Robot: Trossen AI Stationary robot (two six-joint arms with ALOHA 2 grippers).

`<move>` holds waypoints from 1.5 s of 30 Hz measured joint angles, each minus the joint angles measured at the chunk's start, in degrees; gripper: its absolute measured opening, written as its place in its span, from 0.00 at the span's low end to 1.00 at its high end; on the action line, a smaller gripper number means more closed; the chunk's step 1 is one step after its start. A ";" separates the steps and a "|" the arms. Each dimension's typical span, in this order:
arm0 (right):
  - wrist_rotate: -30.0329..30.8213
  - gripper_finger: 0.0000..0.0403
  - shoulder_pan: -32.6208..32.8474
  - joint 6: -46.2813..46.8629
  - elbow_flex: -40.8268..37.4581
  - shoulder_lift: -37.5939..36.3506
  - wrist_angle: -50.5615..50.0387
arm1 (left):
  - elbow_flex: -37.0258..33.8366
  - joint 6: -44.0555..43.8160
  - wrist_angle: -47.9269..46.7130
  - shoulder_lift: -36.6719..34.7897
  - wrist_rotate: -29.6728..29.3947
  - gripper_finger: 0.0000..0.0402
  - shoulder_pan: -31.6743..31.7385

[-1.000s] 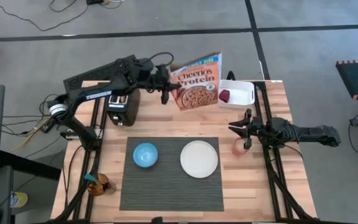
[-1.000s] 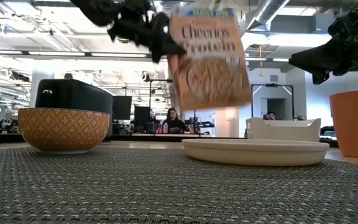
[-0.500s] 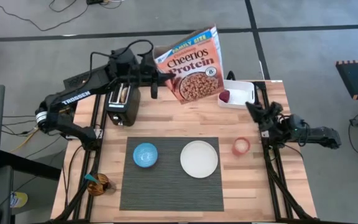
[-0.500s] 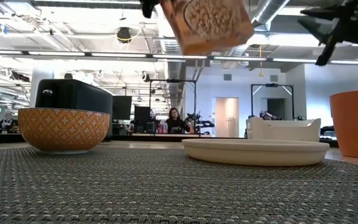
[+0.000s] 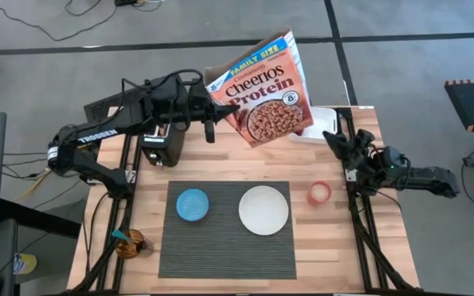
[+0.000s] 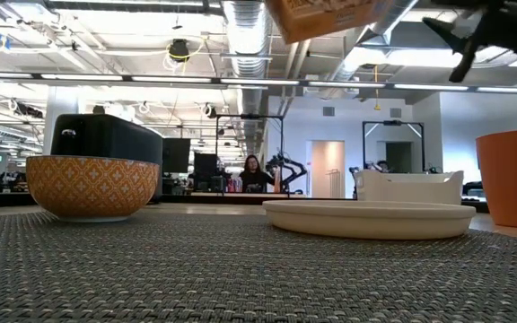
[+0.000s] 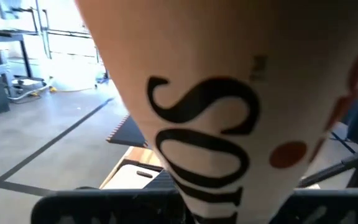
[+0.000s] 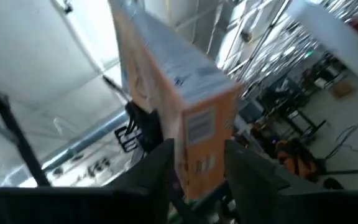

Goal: Arrange a breakfast setting
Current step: Pour the cereal into the blue bowl

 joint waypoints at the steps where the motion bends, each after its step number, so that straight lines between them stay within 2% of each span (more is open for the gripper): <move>1: -1.51 0.51 0.00 -0.92 0.84 1.48 -0.52 | 0.21 -0.21 0.27 0.02 -1.12 0.00 -0.51; 4: -5.01 0.66 0.00 -3.38 3.66 5.99 -1.57 | 0.47 -0.95 1.61 0.04 -3.54 0.00 -2.03; 8: -5.17 0.82 0.00 -8.43 7.40 11.08 -1.76 | 0.49 -1.98 3.96 0.07 -4.43 0.00 -3.52; 13: -6.88 0.93 0.00 -12.62 11.89 16.04 -1.66 | 0.49 -2.80 6.36 0.07 -5.24 0.00 -5.47; 19: -7.08 0.94 0.03 -16.57 16.11 21.69 -1.68 | 0.49 -3.08 9.19 0.09 -5.77 0.00 -7.52; 28: -12.85 0.94 -0.03 -21.66 23.65 29.76 -0.73 | 0.49 -2.92 9.73 0.09 -6.59 0.00 -8.57; 32: -12.96 0.94 -0.03 -21.66 26.24 33.50 -0.76 | 0.49 -2.92 9.84 0.09 -6.17 0.00 -8.59; 39: -15.72 0.94 -0.03 -21.62 28.60 38.25 6.36 | 0.49 -2.70 10.27 0.09 -5.63 0.00 -9.46; 45: -15.78 0.87 -0.04 -22.18 31.41 41.26 6.99 | 0.49 -2.73 10.39 0.01 -5.67 0.00 -9.44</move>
